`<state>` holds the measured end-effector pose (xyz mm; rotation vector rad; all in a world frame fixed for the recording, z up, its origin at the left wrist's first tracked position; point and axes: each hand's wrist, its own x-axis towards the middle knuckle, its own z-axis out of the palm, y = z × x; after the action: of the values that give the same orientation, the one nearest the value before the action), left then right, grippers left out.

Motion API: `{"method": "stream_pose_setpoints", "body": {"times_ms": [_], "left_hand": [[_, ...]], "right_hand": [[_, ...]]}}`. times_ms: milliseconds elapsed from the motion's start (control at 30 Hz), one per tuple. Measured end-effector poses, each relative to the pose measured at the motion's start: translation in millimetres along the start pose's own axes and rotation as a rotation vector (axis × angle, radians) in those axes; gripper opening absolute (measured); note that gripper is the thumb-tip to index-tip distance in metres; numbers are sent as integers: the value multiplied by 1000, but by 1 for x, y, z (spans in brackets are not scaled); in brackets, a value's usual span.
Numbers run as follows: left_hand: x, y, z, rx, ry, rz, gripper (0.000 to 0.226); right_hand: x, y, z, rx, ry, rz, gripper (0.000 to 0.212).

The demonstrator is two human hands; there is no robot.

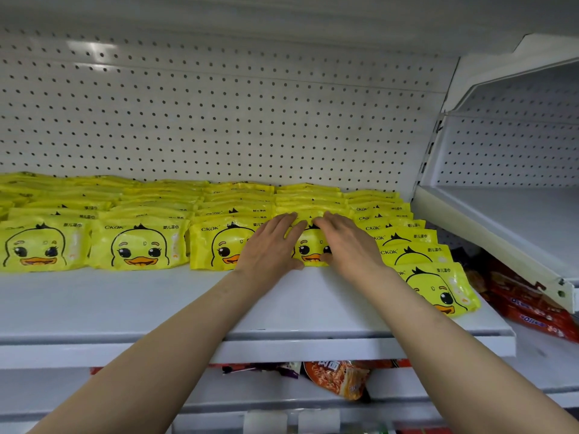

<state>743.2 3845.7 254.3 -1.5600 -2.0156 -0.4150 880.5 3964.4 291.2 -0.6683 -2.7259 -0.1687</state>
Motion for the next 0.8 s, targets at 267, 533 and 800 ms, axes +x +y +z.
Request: {"method": "stream_pose_setpoints", "body": {"times_ms": [267, 533, 800], "left_hand": [[-56, -61, -37, 54, 70, -113, 78], [-76, -95, -43, 91, -7, -144, 77], [-64, -109, -38, 119, -41, -93, 77]], "right_hand": [[21, -68, -14, 118, 34, -190, 69], [41, -112, 16, 92, 33, -302, 72], [48, -123, 29, 78, 116, -260, 70]]}}
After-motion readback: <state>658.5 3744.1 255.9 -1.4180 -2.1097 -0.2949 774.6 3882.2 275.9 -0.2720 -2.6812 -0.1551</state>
